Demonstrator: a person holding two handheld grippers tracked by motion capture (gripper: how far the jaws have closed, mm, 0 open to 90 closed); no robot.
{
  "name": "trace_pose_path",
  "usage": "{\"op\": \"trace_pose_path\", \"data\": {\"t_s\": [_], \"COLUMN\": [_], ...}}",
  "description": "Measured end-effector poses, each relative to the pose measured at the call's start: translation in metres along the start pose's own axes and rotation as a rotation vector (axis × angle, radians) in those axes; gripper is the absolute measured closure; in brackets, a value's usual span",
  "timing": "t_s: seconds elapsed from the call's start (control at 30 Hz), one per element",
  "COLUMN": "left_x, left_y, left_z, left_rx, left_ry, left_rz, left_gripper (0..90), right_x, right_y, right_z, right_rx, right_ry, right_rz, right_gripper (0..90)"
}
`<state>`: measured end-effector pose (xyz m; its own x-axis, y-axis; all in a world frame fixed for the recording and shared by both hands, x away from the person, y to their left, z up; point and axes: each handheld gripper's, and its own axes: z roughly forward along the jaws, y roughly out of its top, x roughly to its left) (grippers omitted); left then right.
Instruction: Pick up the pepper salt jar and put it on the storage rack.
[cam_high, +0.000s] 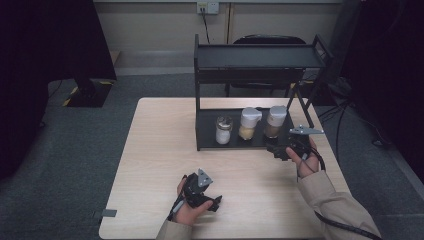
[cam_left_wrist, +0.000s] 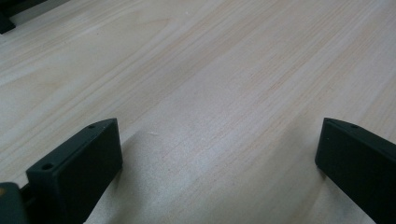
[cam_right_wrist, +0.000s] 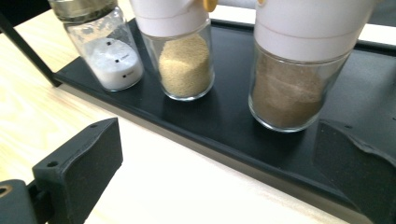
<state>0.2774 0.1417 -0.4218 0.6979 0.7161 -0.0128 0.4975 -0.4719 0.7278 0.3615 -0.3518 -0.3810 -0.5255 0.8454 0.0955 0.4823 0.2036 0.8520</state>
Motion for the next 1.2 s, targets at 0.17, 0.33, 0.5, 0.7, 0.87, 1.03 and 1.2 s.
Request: {"op": "trace_pose_path", "data": {"t_s": [0.17,0.33,0.5,0.7,0.87,1.03,1.2], "left_x": [0.0,0.0,0.0,0.0,0.0,0.0,0.0], "left_y": [0.0,0.0,0.0,0.0,0.0,0.0,0.0], "left_z": [0.0,0.0,0.0,0.0,0.0,0.0,0.0], "left_rx": [0.0,0.0,0.0,0.0,0.0,0.0,0.0], "left_ry": [0.0,0.0,0.0,0.0,0.0,0.0,0.0], "left_rz": [0.0,0.0,0.0,0.002,0.0,0.001,0.0], "left_gripper": [0.0,0.0,0.0,0.0,0.0,0.0,0.0], "right_x": [0.001,0.001,0.001,0.002,0.002,0.005,0.007], "right_y": [-0.004,-0.009,-0.013,-0.018,-0.022,-0.024,-0.027], "right_z": [-0.004,-0.008,-0.011,-0.013,-0.015,-0.017,-0.018], "right_rx": [-0.004,-0.005,-0.004,0.011,0.01,0.008,0.01], "right_ry": [0.015,0.019,0.021,0.036,0.048,0.053,0.056], "right_rz": [0.001,0.003,-0.002,-0.02,-0.013,-0.016,-0.022], "right_gripper": [1.3,1.3,1.3,1.3,1.3,1.2,1.2]}}
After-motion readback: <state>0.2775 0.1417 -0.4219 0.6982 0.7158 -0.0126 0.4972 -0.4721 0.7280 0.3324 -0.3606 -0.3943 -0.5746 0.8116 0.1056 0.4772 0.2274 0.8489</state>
